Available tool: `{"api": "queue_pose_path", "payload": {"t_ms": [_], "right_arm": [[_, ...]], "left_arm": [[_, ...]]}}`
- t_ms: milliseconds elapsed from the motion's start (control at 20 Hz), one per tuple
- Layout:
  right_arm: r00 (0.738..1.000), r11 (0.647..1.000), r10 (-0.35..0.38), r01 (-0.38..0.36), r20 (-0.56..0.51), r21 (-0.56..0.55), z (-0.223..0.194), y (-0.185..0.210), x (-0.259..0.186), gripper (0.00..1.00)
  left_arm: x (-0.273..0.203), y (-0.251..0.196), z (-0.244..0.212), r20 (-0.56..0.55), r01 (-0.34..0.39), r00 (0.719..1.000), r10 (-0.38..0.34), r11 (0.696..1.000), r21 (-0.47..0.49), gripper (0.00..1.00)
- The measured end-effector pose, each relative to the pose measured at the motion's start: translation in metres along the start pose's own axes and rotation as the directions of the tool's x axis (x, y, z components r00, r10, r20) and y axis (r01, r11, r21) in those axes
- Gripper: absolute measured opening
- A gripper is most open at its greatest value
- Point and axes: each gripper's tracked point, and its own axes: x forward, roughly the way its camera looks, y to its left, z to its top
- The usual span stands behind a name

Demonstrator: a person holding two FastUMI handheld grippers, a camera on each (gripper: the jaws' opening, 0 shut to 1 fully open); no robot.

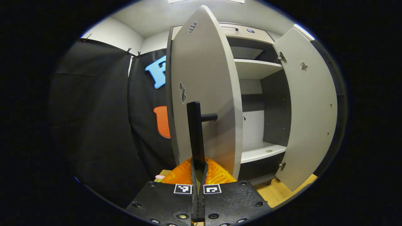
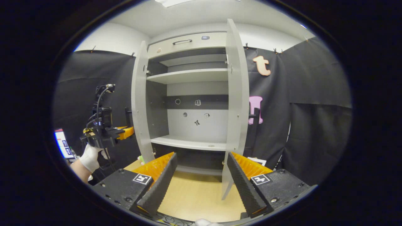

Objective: Open the right door of the double-door shoe cabinet with the right hand, and open the left door with the left hand.

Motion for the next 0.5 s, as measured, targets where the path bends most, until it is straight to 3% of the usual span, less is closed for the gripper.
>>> {"api": "queue_pose_path", "payload": {"t_ms": [500], "right_arm": [[0.998, 0.998, 0.06, -0.06, -0.012, 0.008, -0.002, 0.023, 0.021, 1.0]], "left_arm": [[-0.016, 0.062, -0.01, 0.004, -0.091, 0.996, 0.091, 0.995, 0.048, 0.0]]}}
